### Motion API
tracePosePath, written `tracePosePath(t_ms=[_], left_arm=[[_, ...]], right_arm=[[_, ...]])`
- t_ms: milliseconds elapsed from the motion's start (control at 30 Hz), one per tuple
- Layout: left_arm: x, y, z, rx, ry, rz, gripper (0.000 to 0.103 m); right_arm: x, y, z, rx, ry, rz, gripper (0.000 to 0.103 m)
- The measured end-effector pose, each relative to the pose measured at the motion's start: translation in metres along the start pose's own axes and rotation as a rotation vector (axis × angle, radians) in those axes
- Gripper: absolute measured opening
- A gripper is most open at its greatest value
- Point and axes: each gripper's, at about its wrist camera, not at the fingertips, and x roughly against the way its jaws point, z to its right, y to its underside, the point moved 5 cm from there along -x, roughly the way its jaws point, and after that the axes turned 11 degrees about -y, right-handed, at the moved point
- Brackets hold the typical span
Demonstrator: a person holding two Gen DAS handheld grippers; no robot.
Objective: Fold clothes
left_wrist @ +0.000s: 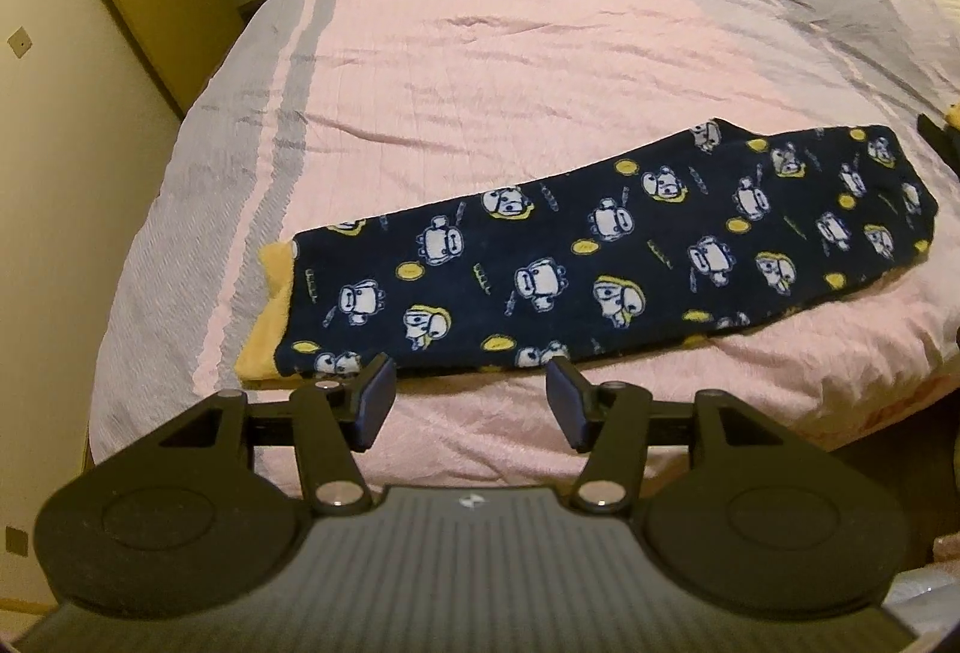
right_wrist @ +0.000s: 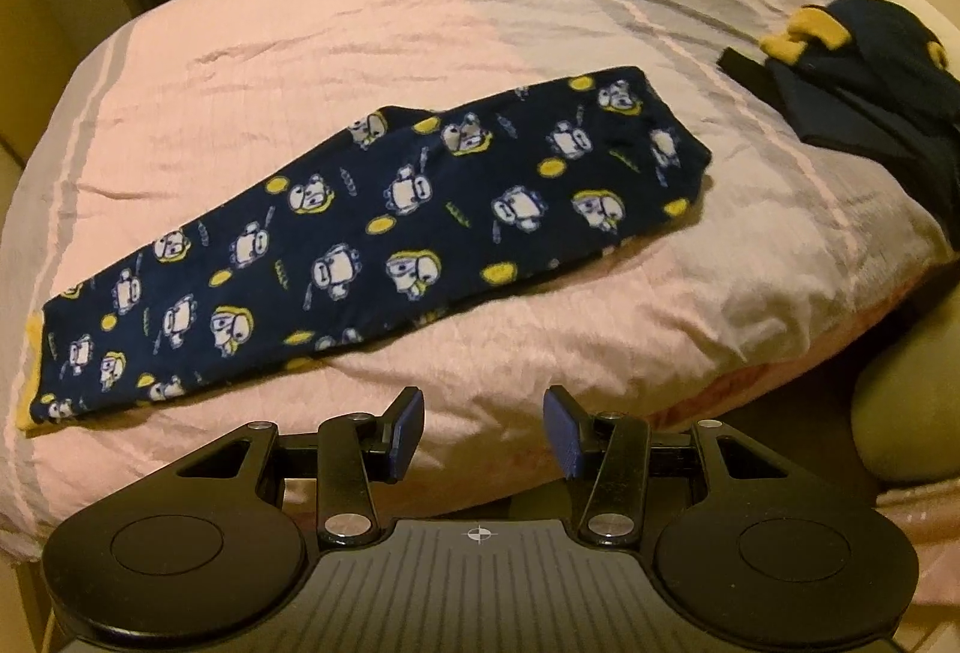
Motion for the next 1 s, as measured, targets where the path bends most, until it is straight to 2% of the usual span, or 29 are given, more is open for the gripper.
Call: tracePosePath(t_ms=[167,333,500,633,800,1000], left_arm=[[-0.021,-0.022,0.026,0.049,-0.029,-0.056,0.053],[-0.044,-0.030,0.053,0.123,-0.036,-0.125,0.053],[-0.060,-0.019,0.068,0.225,-0.071,-0.217,0.053],[-0.072,0.000,0.071,0.310,-0.087,-0.304,0.053],[-0.088,0.022,0.056,0.414,-0.074,-0.369,0.053],[-0.118,0.041,-0.005,0.634,-0.054,-0.347,0.053]], right_arm=[[-0.027,-0.039,0.016,0.055,-0.021,-0.058,0.048],[-0.054,-0.084,0.047,0.131,-0.024,-0.110,0.048],[-0.081,-0.112,0.071,0.199,-0.029,-0.186,0.048],[-0.106,-0.115,0.083,0.246,-0.029,-0.255,0.048],[-0.128,-0.109,0.088,0.290,-0.034,-0.322,0.048],[-0.145,-0.118,0.099,0.261,0.018,-0.290,0.048]])
